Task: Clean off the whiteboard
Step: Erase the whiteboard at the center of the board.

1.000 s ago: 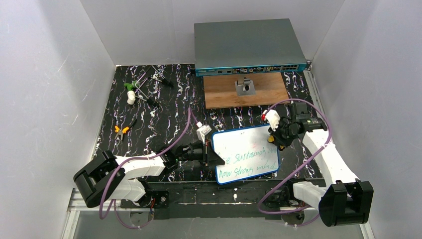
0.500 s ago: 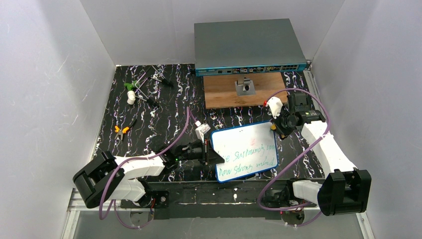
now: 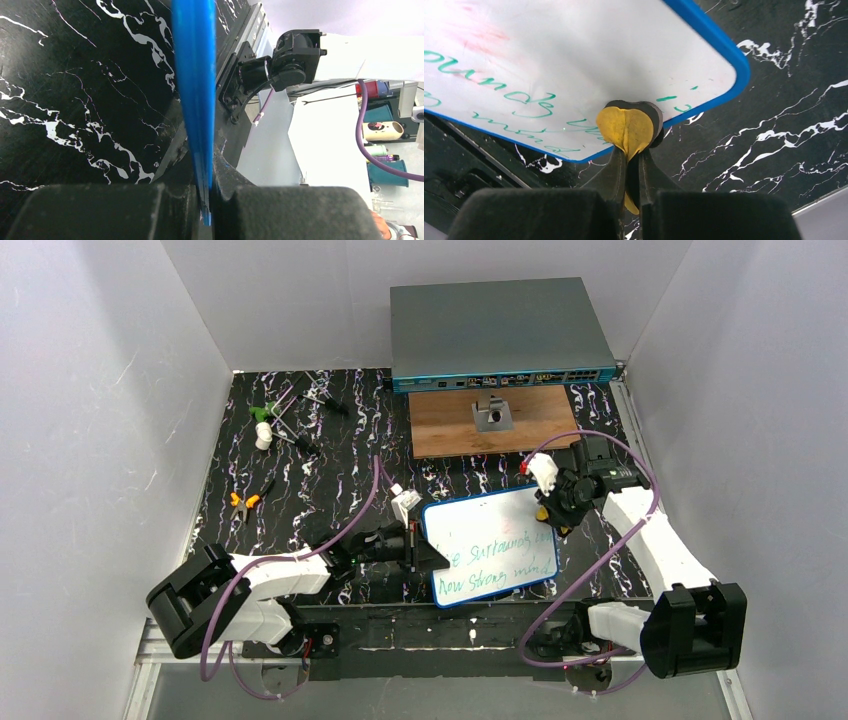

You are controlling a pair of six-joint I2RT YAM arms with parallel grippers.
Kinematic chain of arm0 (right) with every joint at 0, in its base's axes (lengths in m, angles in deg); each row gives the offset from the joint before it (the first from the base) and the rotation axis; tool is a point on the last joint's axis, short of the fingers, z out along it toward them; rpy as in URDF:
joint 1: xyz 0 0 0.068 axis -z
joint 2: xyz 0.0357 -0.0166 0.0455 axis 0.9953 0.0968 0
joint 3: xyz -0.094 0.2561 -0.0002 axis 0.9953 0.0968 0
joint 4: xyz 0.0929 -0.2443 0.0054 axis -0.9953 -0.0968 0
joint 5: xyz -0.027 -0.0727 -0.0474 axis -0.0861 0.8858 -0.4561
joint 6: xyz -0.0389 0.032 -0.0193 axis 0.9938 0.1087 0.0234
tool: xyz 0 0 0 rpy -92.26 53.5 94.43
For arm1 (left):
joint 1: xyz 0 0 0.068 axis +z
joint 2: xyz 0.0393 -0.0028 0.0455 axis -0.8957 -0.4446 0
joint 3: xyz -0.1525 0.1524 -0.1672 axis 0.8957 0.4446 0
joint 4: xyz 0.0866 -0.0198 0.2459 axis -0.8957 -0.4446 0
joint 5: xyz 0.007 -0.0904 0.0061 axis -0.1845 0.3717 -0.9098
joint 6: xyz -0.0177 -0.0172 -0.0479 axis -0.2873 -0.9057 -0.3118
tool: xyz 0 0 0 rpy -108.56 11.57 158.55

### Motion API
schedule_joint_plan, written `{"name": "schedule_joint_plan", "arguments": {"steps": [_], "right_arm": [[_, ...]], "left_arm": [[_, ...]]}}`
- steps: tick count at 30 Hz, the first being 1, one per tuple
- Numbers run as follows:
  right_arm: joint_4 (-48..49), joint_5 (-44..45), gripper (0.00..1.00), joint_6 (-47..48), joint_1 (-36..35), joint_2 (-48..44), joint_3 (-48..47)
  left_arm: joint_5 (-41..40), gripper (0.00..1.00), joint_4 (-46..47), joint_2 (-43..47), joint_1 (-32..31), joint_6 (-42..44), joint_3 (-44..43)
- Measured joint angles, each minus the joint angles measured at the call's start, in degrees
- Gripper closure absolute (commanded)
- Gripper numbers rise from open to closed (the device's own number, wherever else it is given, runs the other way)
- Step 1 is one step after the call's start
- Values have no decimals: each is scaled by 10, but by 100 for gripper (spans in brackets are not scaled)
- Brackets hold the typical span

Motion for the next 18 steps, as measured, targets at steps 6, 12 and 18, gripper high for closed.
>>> {"name": "schedule_joint_plan", "arguments": {"steps": [6, 12, 18], "right_arm": [[40, 39, 99, -51, -3, 28, -44], [71, 63, 99, -64, -3, 32, -48], [63, 60, 99, -2, -3, 11, 1]], "left_arm": [[-5, 100, 4, 0, 2, 0, 0], [-5, 100, 3, 0, 2, 0, 0], [-3, 100, 2, 0, 2, -11, 1]]}}
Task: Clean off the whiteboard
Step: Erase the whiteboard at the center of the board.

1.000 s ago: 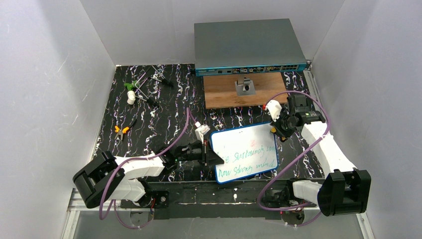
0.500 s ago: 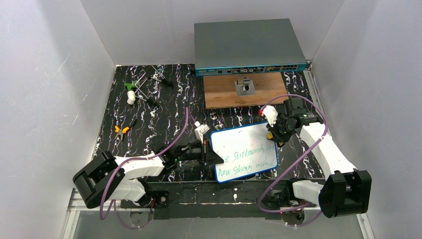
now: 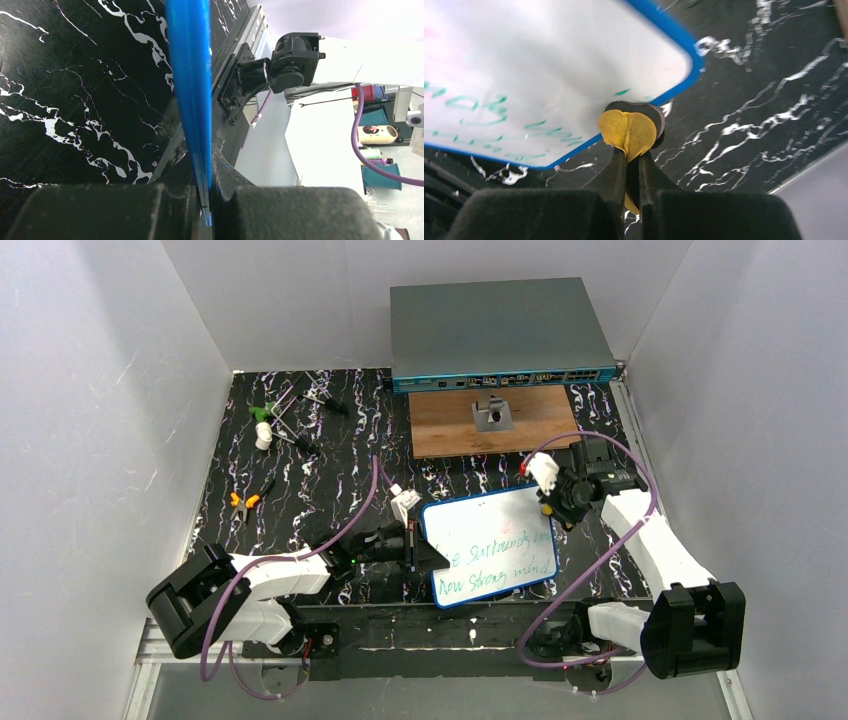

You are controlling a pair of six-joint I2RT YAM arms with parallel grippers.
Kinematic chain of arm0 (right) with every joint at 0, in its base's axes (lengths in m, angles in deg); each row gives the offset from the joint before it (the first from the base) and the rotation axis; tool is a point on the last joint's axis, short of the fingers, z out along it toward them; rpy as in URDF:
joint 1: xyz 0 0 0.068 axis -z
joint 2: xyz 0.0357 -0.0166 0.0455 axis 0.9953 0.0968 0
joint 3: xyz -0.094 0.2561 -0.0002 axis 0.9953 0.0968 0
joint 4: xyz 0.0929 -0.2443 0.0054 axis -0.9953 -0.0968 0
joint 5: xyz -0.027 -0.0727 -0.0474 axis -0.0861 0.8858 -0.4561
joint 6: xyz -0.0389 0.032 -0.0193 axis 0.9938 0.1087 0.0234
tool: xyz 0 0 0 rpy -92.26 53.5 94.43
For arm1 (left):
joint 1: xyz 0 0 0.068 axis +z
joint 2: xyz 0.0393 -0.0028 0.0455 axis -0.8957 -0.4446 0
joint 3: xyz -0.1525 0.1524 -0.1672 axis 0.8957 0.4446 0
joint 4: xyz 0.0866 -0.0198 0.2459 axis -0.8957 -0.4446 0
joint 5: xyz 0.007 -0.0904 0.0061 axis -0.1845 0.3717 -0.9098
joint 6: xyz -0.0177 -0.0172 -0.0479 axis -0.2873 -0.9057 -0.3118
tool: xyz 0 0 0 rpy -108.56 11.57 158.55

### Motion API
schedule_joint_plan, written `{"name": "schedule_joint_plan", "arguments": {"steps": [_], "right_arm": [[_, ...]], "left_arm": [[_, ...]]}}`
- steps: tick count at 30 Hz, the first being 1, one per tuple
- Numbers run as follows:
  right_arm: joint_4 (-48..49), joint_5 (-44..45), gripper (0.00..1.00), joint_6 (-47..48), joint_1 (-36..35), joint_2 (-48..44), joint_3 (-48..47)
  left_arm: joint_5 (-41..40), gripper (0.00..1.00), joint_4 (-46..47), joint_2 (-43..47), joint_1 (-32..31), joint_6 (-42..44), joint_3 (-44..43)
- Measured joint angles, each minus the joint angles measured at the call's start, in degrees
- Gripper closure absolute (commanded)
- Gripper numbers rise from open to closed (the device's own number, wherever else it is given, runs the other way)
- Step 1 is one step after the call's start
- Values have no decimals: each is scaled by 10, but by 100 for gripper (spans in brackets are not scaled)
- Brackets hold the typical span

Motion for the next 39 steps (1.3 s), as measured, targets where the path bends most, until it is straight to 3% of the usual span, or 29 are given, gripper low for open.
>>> {"name": "schedule_joint_plan", "arguments": {"steps": [6, 21, 32, 39], "right_arm": [[-33, -32, 99, 36, 0, -37, 40], [26, -3, 99, -78, -1, 14, -30], [-4, -41, 99, -9, -1, -24, 24], [13, -13, 99, -41, -2, -14, 20]], "left_arm": [[2, 100, 0, 0, 0, 0, 0], [-4, 100, 2, 0, 2, 2, 0], [3, 100, -1, 0, 2, -3, 1], [0, 100, 0, 0, 2, -3, 1]]}}
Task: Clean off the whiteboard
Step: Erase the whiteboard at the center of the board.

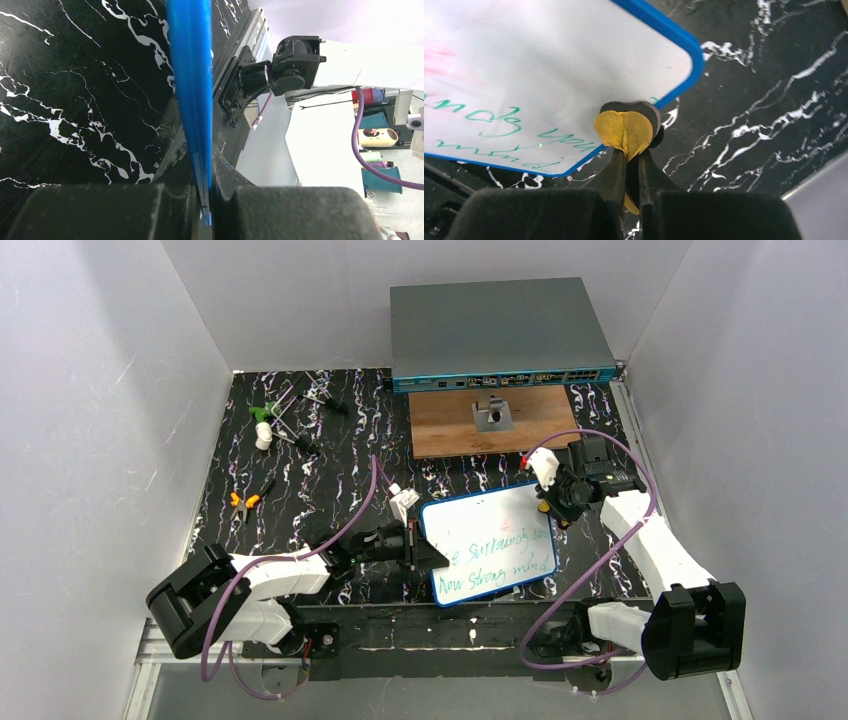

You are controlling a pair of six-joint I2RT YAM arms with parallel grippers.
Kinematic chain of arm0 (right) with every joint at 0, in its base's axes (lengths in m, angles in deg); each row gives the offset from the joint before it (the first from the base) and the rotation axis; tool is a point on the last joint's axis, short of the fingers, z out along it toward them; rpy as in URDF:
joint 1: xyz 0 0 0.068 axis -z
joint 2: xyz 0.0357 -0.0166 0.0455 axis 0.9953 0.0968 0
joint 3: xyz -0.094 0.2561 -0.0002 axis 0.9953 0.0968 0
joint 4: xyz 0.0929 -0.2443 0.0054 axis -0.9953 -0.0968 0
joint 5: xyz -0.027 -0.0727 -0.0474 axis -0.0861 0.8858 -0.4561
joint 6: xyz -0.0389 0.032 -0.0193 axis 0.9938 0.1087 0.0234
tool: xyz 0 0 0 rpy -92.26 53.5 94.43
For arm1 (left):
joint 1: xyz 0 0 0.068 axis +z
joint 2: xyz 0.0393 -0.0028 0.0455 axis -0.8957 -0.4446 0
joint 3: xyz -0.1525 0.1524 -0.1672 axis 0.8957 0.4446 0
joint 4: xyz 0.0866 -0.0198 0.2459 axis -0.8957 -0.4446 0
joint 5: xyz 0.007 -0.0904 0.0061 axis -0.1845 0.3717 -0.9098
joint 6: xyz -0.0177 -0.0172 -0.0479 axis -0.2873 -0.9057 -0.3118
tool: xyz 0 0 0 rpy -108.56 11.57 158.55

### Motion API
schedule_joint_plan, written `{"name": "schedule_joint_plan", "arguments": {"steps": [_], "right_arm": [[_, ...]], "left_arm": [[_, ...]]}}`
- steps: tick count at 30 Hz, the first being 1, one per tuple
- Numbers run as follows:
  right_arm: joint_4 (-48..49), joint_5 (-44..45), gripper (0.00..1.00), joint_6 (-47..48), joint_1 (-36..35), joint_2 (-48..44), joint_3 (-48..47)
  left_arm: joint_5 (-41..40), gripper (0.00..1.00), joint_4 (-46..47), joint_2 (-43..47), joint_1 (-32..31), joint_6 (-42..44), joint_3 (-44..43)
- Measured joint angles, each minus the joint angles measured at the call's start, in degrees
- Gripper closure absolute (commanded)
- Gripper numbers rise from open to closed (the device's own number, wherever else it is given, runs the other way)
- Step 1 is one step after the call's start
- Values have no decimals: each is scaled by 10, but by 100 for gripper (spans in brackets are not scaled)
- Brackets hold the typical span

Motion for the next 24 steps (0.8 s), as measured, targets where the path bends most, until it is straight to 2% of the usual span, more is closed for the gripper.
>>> {"name": "schedule_joint_plan", "arguments": {"steps": [8, 19, 24], "right_arm": [[36, 67, 99, -19, -2, 24, -17], [-9, 17, 99, 35, 1, -3, 5], [-1, 13, 99, -18, 1, 42, -78]], "left_arm": [[-10, 100, -3, 5, 1, 3, 0], [-4, 100, -10, 9, 1, 5, 0], [-5, 100, -11, 15, 1, 14, 0]]}}
